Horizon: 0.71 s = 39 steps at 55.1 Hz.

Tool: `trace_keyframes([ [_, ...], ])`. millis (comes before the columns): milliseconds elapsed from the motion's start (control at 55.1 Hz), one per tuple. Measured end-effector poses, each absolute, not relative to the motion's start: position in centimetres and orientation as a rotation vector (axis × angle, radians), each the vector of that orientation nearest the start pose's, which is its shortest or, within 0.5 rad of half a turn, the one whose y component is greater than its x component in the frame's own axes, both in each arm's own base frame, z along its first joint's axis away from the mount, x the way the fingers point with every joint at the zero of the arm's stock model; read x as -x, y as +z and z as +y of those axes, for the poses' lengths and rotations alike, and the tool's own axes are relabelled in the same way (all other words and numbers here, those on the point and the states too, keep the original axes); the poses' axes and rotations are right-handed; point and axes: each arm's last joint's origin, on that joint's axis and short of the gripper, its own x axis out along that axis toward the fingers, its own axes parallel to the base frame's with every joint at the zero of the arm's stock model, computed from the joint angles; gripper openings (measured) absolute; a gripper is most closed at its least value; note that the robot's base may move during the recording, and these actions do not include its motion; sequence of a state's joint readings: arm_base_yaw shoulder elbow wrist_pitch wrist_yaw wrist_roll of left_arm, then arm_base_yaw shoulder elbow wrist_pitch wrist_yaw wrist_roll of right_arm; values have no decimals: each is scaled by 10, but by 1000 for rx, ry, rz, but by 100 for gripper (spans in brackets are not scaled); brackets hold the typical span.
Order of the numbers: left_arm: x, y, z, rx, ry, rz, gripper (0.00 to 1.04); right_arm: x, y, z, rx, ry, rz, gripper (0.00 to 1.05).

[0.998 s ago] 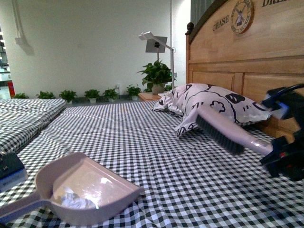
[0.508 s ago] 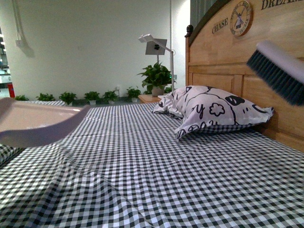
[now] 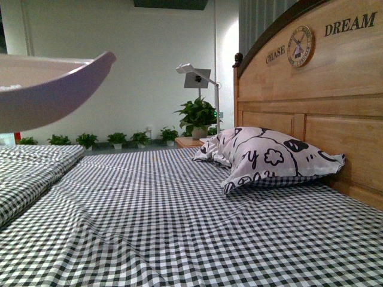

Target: Clean up trash

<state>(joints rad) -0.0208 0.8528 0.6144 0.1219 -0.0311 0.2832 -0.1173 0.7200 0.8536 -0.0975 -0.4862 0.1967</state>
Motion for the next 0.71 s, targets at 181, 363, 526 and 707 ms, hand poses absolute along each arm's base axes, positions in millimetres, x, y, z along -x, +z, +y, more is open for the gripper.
trace_keyframes([
  [181,-158,299,-6,-289,22,38,26,-118,375,10,-234,354,-39,20],
  [363,-130,303,-7,-284,50,-10,26,-97,381,19,-277,324,-115,20],
  [526,-114,304,-7,-263,71,-45,26,-97,379,24,-289,293,-124,20],
  [707,-102,303,-6,-227,80,-69,26,-100,375,24,-284,255,-118,20],
])
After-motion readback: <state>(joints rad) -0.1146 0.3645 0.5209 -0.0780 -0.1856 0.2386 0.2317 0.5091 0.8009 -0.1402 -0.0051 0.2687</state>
